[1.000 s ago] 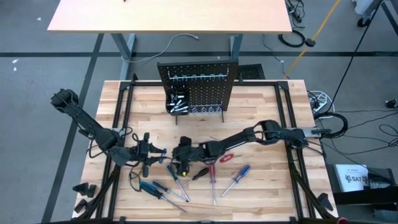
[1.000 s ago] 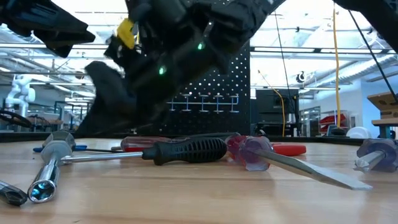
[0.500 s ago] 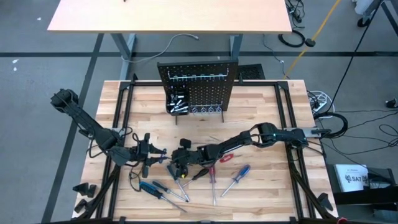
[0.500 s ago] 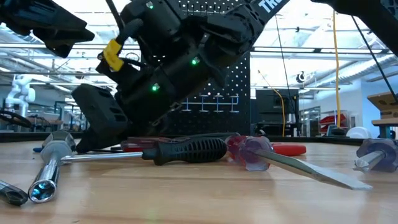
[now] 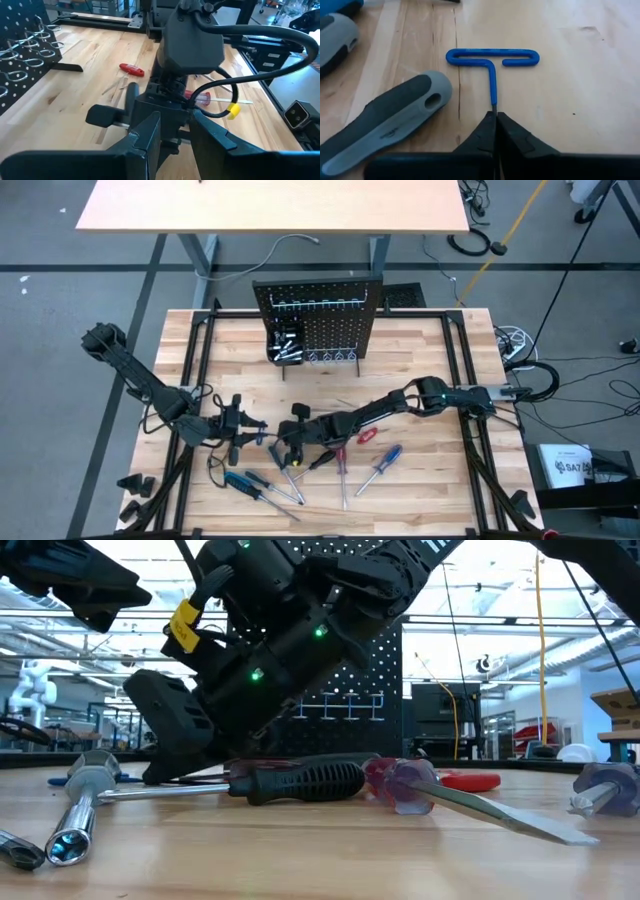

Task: Hang tools onto peg board
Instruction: Hang the pick tool on the pegboard

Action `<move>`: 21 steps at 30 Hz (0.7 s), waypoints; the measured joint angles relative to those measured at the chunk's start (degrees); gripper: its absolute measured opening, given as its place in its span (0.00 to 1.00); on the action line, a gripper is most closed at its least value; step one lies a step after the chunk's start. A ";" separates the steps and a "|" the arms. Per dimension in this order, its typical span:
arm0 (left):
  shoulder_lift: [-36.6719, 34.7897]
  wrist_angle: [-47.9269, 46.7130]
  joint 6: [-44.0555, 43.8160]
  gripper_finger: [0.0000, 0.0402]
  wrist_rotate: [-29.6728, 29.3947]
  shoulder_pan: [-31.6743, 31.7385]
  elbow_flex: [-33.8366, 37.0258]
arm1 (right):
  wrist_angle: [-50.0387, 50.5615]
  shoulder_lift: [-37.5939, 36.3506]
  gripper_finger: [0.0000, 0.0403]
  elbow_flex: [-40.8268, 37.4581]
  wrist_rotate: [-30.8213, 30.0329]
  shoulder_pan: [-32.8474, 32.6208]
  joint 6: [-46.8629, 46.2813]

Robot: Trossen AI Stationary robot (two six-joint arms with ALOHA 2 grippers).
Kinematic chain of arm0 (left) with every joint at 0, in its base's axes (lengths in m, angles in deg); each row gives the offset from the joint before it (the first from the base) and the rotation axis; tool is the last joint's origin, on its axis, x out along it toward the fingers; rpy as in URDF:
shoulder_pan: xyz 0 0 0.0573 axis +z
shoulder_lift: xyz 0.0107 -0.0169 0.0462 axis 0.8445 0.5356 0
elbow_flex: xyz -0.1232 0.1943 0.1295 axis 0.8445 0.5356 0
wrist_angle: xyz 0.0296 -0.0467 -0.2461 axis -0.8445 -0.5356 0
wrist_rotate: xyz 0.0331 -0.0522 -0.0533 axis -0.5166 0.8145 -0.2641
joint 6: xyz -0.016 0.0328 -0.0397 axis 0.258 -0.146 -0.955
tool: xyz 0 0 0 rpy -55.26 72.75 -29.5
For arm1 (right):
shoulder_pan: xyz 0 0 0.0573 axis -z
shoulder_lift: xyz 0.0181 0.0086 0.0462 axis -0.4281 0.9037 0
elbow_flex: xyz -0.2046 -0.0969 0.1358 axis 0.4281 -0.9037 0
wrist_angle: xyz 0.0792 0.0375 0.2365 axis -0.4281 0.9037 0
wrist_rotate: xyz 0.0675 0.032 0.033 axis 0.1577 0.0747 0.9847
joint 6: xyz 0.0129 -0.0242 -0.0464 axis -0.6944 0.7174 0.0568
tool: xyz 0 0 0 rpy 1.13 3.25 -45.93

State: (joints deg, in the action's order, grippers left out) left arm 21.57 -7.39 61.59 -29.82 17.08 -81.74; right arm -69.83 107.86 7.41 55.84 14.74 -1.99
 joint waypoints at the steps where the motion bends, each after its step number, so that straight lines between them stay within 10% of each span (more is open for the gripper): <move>1: 0.00 0.03 -0.01 0.27 0.21 0.00 0.00 | -0.47 -0.40 0.00 -0.05 -0.01 0.04 -0.05; 21: 0.00 9.33 9.16 0.27 4.62 -0.15 0.00 | -0.57 -7.32 0.00 -0.13 0.02 0.06 0.27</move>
State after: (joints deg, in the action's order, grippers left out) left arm 21.57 1.94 70.75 -25.21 16.93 -81.74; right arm -70.39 100.54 7.28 55.87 14.80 -1.72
